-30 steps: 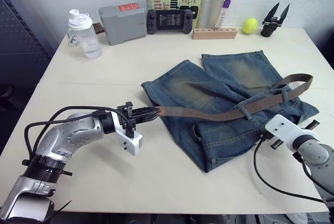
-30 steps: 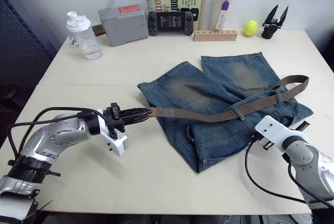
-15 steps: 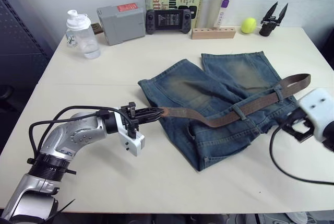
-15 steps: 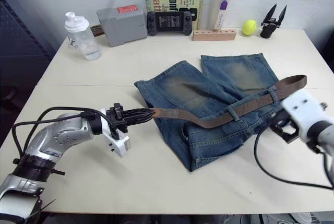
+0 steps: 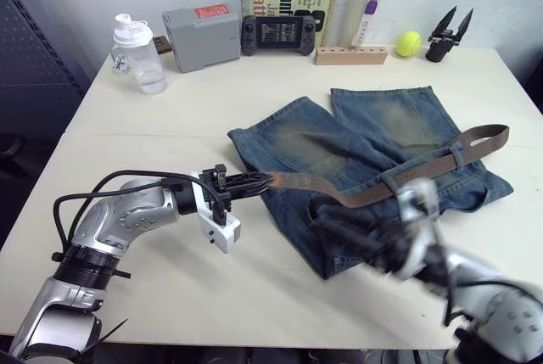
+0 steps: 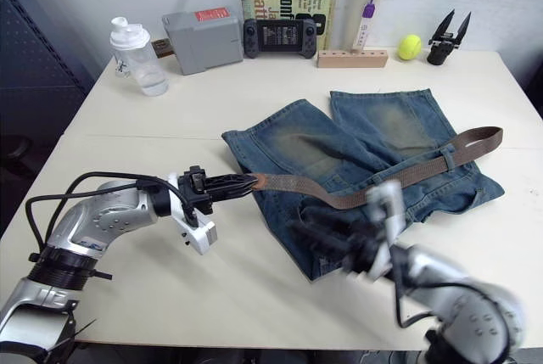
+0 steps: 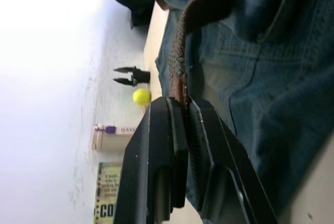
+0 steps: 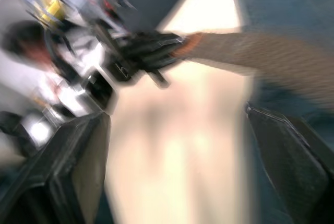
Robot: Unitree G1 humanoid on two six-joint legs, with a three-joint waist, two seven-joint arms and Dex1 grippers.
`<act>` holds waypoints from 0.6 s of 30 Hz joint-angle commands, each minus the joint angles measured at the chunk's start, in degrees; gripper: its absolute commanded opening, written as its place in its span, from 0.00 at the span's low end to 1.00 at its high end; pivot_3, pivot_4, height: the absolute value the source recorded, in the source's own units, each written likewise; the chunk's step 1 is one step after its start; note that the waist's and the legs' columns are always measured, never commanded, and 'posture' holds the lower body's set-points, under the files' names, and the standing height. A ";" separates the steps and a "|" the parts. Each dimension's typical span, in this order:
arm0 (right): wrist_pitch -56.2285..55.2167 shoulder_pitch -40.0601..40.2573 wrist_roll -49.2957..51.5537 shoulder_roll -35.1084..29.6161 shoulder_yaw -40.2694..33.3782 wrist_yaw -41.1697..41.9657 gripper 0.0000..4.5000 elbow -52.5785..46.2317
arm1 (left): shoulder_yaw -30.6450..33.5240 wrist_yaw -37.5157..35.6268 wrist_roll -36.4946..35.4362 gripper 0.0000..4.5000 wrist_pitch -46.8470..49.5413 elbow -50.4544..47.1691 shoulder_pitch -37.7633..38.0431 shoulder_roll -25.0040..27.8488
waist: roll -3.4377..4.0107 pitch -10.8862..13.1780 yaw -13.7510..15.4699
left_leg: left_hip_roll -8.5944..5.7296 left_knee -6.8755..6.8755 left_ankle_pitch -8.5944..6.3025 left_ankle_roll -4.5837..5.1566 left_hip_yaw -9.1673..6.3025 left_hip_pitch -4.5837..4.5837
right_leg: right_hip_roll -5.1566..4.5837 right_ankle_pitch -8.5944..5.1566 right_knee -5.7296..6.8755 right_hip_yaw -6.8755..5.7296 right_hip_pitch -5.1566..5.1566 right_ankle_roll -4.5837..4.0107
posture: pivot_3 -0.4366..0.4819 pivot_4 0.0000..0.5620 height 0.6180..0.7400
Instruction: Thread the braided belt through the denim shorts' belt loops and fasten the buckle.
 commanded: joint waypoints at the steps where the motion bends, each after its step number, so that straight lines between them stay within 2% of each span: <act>1: -15.61 4.10 21.99 7.99 9.29 -34.14 0.99 4.05 | 0.22 0.88 -0.02 0.00 -0.68 -1.73 -0.45 -0.41 | 0.03 0.02 -0.25 | -0.05 0.00 0.02 -0.02 0.04 0.00 | -0.05 0.00 0.01 0.01 -0.03 0.00 | 0.48 0.27 0.92; 2: -21.20 5.67 28.12 6.94 13.22 -40.55 0.99 5.34 | 0.13 0.84 0.03 0.00 -0.75 -1.90 -0.46 -0.51 | 0.03 0.02 -0.35 | -0.03 0.01 0.02 -0.03 0.06 0.00 | -0.04 0.00 0.01 0.02 -0.03 0.00 | 0.48 0.27 0.92; 3: -24.87 5.92 30.95 8.50 14.82 -44.87 0.99 6.08 | 0.09 0.84 0.02 0.00 -0.83 -2.00 -0.45 -0.54 | 0.02 0.01 -0.38 | -0.01 0.01 0.03 -0.04 0.11 0.02 | -0.03 -0.01 0.00 0.02 -0.04 -0.01 | 0.48 0.27 0.92; 5: -25.66 4.12 30.61 14.87 12.97 -48.36 0.99 6.39 | -0.07 0.73 0.03 0.00 -1.02 -1.92 -0.40 -0.46 | 0.12 -0.05 -0.53 | 0.02 0.00 0.06 -0.11 0.11 0.05 | -0.01 -0.01 0.01 0.05 -0.04 -0.01 | 0.48 0.27 0.92; 7: -27.72 2.99 31.77 17.78 12.44 -51.97 0.99 6.34 | -0.16 0.51 0.08 0.00 -1.23 -1.84 -0.23 -0.35 | 0.19 -0.04 -0.94 | 0.05 -0.08 0.07 -0.11 0.01 0.16 | 0.00 -0.02 0.04 0.20 -0.09 -0.03 | 0.48 0.27 0.92; 11: -40.19 3.36 39.46 10.55 17.91 -60.19 0.99 5.73 | -0.19 0.24 -0.21 0.00 -1.17 -2.22 0.04 -0.29 | 0.18 -0.04 -1.40 | 0.02 -0.19 0.06 -0.12 0.13 0.20 | 0.02 -0.05 0.09 0.11 -0.11 -0.09 | 0.48 0.27 0.92; 16: -43.08 2.67 40.27 10.39 16.27 -64.32 0.99 5.61 | -0.18 0.07 -0.24 0.00 -1.33 -2.44 0.26 -0.06 | 0.22 -0.03 -1.81 | 0.07 -0.24 0.07 -0.14 0.13 0.19 | 0.04 -0.07 0.07 0.14 -0.16 -0.13 | 0.48 0.27 0.92; 17: -43.44 2.58 40.39 10.06 16.38 -64.60 0.88 5.47 | -0.19 0.06 -0.21 0.00 -1.35 -2.37 0.20 -0.06 | 0.22 -0.03 -1.81 | 0.08 -0.27 0.07 -0.14 0.11 0.19 | 0.04 -0.07 0.06 0.17 -0.19 -0.13 | 0.48 0.27 0.92; 18: -45.40 2.69 40.42 8.70 17.62 -65.15 0.84 5.14 | -0.24 0.05 -0.15 0.00 -1.38 -2.28 0.10 -0.11 | 0.22 -0.03 -1.74 | 0.08 -0.28 0.07 -0.14 0.12 0.19 | 0.04 -0.07 0.06 0.18 -0.20 -0.13 | 0.48 0.27 0.92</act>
